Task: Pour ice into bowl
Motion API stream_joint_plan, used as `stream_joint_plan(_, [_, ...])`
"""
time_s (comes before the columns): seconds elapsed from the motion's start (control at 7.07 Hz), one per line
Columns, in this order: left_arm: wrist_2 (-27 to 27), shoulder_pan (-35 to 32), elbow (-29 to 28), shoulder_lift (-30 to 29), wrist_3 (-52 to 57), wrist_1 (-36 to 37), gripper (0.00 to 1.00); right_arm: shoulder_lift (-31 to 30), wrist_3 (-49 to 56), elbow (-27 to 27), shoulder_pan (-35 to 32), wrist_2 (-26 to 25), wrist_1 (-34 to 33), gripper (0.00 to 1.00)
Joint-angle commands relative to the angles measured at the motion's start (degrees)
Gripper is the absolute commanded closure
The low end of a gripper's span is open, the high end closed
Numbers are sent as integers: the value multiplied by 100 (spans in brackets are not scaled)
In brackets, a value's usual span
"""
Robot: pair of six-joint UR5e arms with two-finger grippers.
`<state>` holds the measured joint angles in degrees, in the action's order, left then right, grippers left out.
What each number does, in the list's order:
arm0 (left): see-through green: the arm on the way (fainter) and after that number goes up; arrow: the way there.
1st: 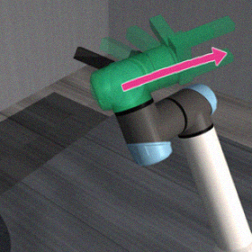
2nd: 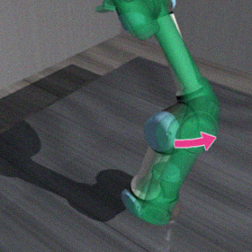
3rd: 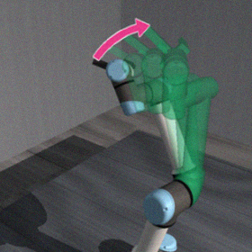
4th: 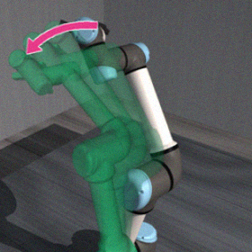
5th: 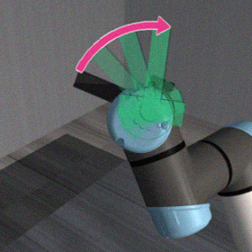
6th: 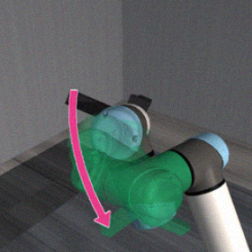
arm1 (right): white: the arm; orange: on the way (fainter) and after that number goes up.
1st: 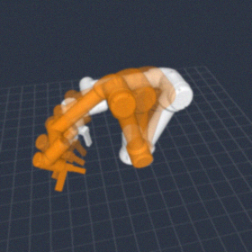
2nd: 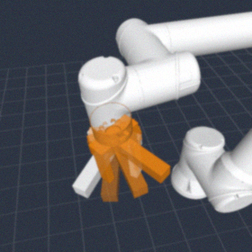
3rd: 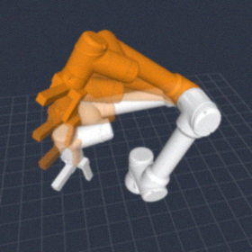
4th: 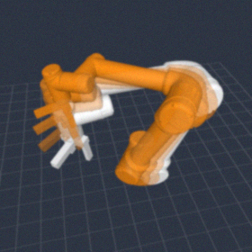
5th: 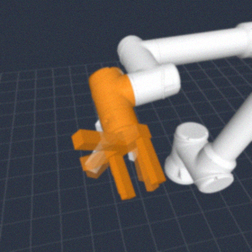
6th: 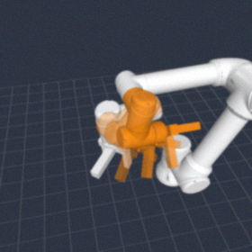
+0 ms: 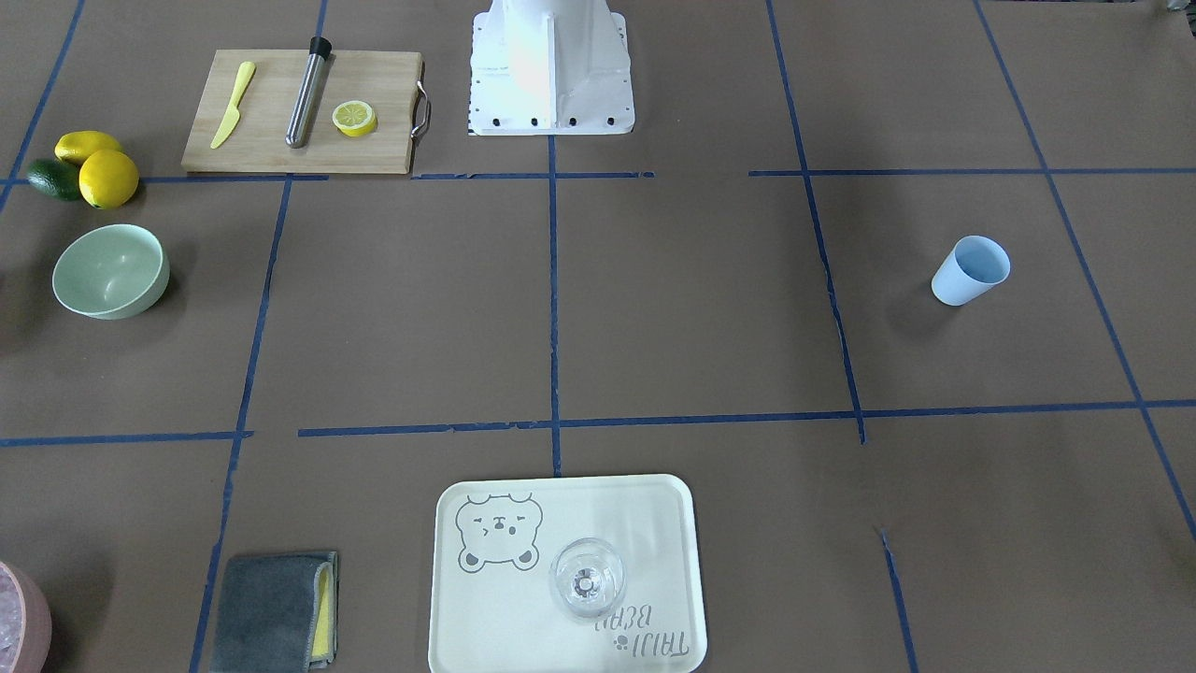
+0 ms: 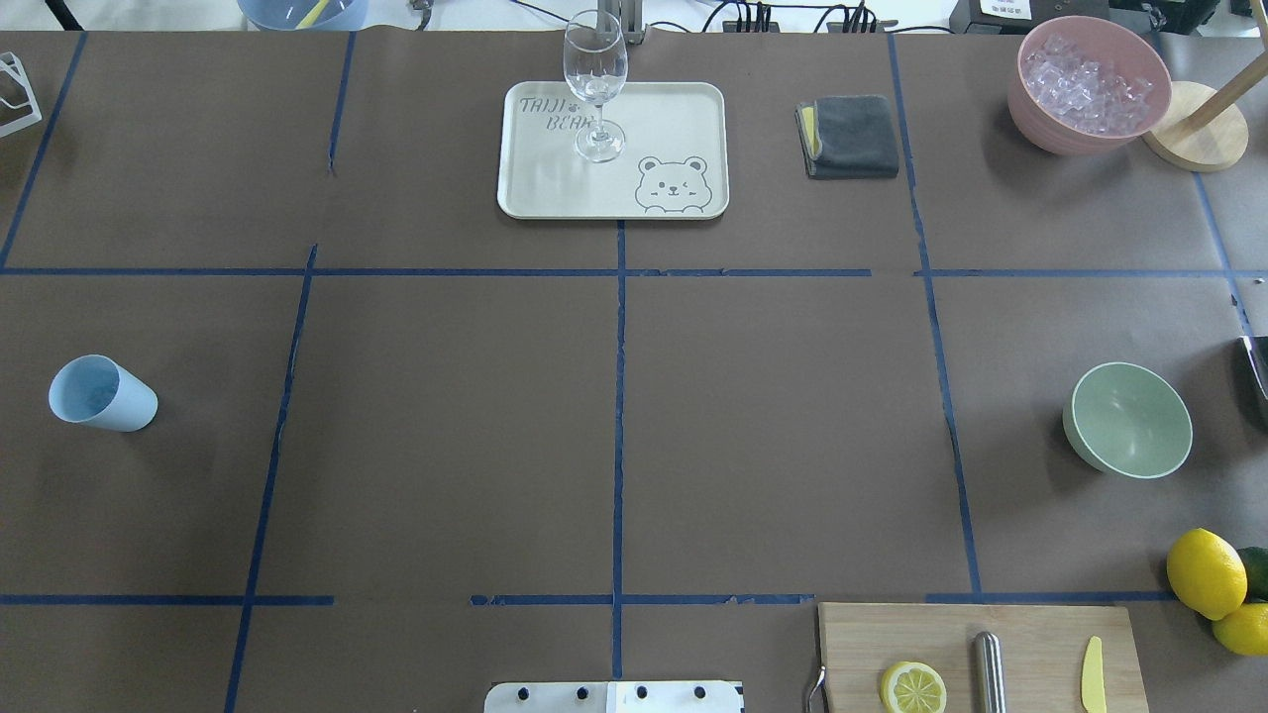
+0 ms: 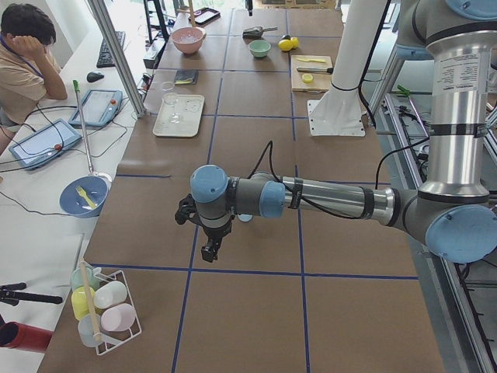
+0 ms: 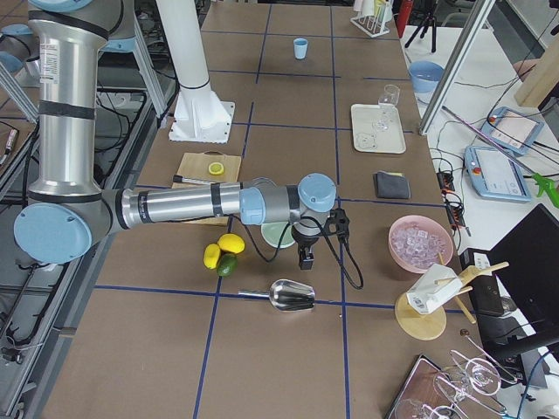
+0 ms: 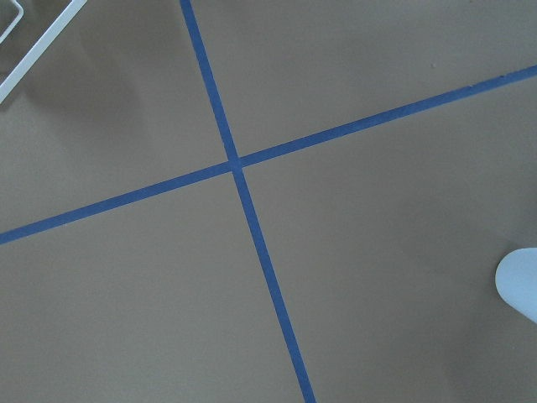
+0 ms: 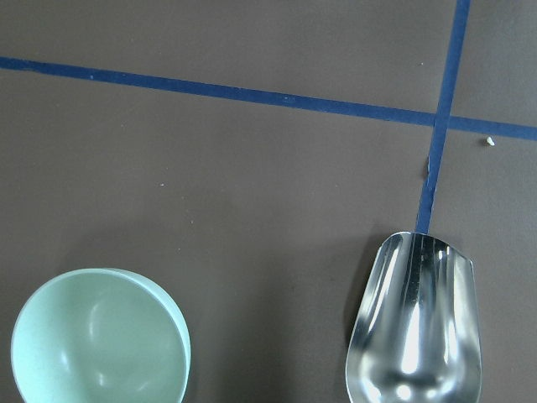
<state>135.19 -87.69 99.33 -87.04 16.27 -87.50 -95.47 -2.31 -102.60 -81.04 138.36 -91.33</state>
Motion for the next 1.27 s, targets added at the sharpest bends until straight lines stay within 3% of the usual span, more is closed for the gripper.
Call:
stream_joint_plan(0.0, [-10, 6, -18, 11, -1, 5, 0, -15, 2, 46, 0, -11, 10, 0])
stream_joint_plan(0.28, [33, 6, 78, 3, -19, -21, 0, -33, -6, 56, 0, 16, 19, 0])
stream_joint_plan(0.71, [51, 6, 113, 3, -10, -30, 0, -172, -50, 91, 97, 463, 553, 0])
stream_joint_plan(0.85, [60, 6, 165, 3, 7, -48, 0, -182, -512, 117, 471, 368, 1025, 0])
stream_joint_plan(1.13, [52, 6, 166, 11, 16, -57, 0, -470, -1934, 170, 1262, -402, 2524, 0])
